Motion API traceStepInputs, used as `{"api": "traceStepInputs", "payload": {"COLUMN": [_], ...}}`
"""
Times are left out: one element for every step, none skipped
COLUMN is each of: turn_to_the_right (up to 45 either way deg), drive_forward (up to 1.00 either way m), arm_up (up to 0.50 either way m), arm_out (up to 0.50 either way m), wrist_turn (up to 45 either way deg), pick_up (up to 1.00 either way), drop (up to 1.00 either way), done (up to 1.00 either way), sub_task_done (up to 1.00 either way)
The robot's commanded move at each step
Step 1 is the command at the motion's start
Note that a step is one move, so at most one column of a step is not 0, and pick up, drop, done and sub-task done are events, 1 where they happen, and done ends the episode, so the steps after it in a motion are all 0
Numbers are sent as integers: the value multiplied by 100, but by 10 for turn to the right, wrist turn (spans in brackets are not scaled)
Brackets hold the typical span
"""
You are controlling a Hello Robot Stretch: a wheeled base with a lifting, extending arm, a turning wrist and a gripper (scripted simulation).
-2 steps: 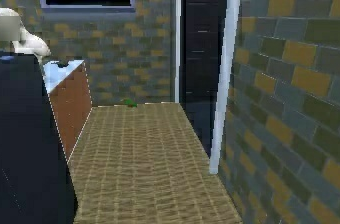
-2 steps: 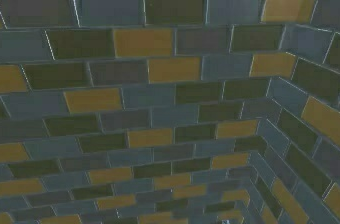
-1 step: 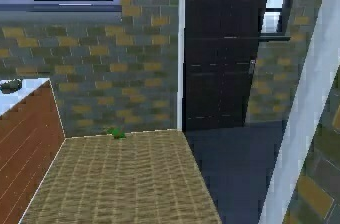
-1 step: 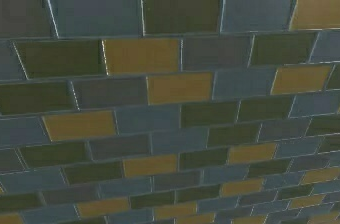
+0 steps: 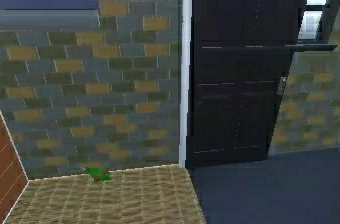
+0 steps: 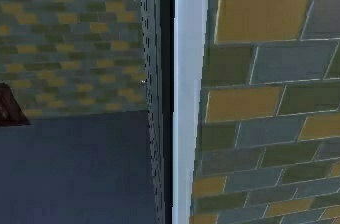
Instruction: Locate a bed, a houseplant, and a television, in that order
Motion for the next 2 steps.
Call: {"api": "traceStepInputs", "payload": {"turn_to_the_right": [450,120], "drive_forward": [0,0], "arm_up": [0,0], "arm_out": [0,0], "wrist_turn": [0,0], "pick_up": [0,0], "drop": [0,0], "done": [0,0], "sub_task_done": [0,0]}}
